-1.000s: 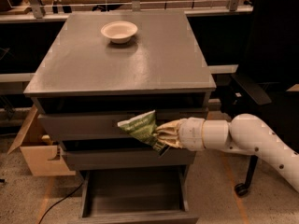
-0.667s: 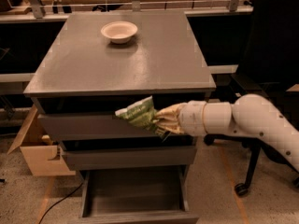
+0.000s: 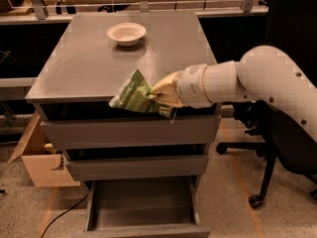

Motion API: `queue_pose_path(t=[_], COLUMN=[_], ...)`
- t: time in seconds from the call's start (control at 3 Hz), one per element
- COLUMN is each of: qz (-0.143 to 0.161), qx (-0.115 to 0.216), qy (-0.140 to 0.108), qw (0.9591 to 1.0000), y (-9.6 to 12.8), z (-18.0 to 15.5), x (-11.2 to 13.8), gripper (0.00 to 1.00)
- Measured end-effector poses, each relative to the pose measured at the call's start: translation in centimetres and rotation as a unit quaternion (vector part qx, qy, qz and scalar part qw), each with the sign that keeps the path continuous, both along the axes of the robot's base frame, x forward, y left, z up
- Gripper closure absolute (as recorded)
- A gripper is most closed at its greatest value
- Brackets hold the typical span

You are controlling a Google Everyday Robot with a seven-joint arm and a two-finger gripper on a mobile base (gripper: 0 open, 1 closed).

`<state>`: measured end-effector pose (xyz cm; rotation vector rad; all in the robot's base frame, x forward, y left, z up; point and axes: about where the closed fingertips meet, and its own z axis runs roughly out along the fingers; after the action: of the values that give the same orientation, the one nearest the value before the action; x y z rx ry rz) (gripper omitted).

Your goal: Pick green jalapeno chip bag from bottom drawer and place on counter

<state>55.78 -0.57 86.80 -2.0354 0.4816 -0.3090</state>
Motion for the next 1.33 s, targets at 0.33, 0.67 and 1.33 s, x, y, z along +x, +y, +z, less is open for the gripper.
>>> queue_pose_path(t=[0.33,0.67,1.33], qz=[0.017,0.035,0.067], qx=[-0.051,-0.099,-0.159], qy=[-0.03,-0.033,0.007], qw=[0.9981,0.9939,0.985], y=[1.8,4.2,9.2], z=[3.0,4.1,3.0], x=[2.0,5.3,11.5], gripper=[1.0,1.0,1.0])
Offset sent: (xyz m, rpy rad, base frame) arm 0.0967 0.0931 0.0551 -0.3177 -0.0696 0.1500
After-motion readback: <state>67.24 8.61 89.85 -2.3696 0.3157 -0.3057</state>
